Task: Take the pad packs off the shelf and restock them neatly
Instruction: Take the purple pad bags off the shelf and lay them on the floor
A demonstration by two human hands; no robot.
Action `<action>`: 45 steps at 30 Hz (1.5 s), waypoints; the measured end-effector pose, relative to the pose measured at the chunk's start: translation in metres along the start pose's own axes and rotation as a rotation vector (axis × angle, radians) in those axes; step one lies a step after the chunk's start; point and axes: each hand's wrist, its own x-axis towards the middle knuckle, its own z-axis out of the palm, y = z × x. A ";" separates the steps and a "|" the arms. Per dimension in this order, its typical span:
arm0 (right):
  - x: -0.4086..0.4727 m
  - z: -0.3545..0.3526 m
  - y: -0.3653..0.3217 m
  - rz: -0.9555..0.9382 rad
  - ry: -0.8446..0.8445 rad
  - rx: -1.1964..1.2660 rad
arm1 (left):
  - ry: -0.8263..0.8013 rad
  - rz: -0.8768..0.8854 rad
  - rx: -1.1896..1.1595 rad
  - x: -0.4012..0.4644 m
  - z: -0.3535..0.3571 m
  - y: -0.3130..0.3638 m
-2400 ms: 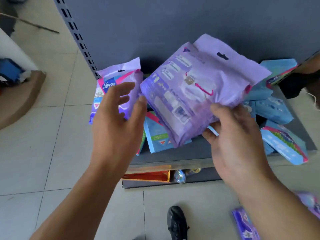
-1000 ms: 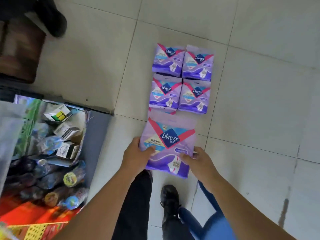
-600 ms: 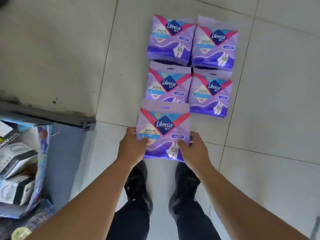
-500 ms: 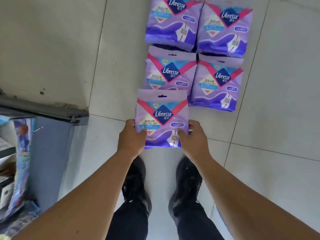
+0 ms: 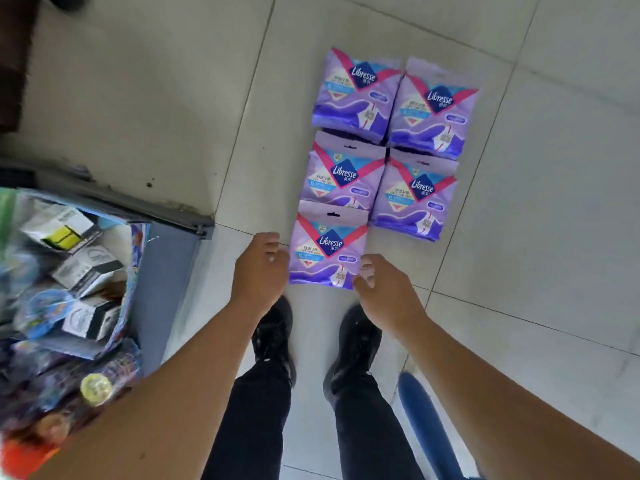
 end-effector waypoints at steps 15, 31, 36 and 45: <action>-0.262 -0.067 -0.296 -1.387 0.068 -0.305 | 0.956 0.364 -0.073 -0.297 -0.252 0.078; -0.501 0.267 -0.318 -1.581 -0.393 -0.364 | 1.394 0.006 -0.418 -0.458 -0.375 -0.284; -0.543 0.354 -0.308 -1.409 -0.470 -0.384 | 1.335 -0.103 -0.416 -0.480 -0.403 -0.381; -0.541 0.444 -0.337 -1.209 -0.408 -0.472 | 1.119 -0.276 -0.724 -0.434 -0.445 -0.466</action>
